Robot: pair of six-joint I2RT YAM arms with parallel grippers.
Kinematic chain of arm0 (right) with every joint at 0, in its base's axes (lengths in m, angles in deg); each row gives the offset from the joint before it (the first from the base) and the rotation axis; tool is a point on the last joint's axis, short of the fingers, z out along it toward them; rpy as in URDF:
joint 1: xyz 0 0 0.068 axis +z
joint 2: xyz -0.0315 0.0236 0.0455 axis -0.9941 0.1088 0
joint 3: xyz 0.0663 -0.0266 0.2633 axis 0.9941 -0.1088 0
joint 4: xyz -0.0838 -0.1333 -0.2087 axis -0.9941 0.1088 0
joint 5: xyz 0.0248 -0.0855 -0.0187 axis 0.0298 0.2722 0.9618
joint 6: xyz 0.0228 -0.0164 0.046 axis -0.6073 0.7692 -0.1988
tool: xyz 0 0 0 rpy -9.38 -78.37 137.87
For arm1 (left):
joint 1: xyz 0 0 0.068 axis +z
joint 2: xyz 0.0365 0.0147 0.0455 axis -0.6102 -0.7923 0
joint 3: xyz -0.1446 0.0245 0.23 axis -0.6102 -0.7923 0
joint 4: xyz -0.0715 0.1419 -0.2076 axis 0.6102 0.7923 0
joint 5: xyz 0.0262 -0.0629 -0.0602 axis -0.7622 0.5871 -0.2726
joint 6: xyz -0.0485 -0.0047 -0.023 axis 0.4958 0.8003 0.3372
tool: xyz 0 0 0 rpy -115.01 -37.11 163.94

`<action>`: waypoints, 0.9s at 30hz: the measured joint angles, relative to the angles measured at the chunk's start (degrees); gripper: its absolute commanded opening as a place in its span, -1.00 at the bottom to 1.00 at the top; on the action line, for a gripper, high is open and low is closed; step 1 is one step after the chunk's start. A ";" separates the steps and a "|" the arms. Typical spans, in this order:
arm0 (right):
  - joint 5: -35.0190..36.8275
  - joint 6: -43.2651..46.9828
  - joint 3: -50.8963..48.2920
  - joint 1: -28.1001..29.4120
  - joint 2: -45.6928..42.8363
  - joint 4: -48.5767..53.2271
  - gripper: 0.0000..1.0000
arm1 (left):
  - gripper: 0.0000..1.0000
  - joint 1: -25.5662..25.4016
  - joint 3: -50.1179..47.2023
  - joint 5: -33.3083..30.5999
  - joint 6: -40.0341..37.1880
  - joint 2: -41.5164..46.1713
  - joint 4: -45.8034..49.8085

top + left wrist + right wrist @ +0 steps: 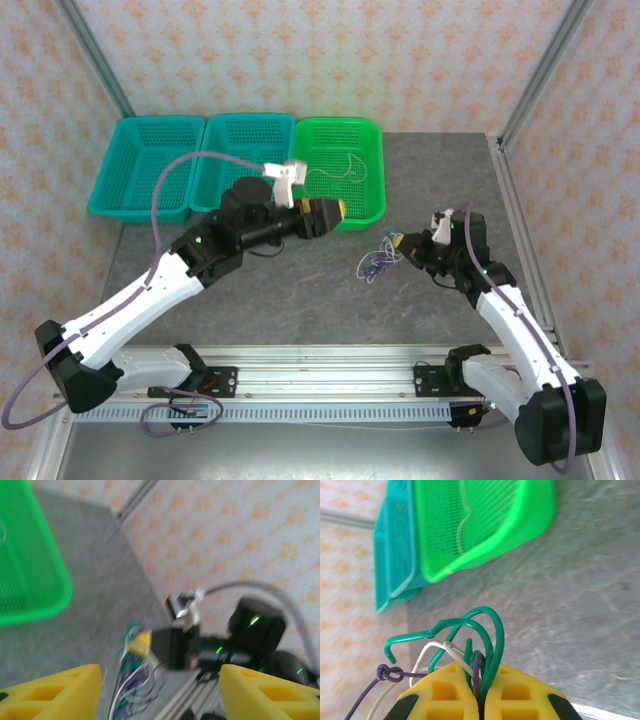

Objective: Untangle the cables

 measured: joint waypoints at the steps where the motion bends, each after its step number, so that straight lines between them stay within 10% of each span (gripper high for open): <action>1: -1.49 -0.13 0.59 0.31 0.83 -1.05 -1.00 | 0.22 0.09 -3.04 1.07 0.92 0.20 -0.07; 19: -5.14 -2.47 3.87 4.55 7.21 -6.58 -1.00 | -0.12 -0.02 -8.68 13.64 0.96 -13.35 -6.84; 24: -3.87 -3.61 4.70 4.55 10.38 -7.74 -1.00 | -0.98 -0.02 -8.70 14.01 1.60 -12.22 -8.35; 27: -4.07 -4.20 5.49 4.85 12.24 -7.76 -1.00 | -1.00 -0.02 -8.79 12.96 1.66 -10.34 -8.39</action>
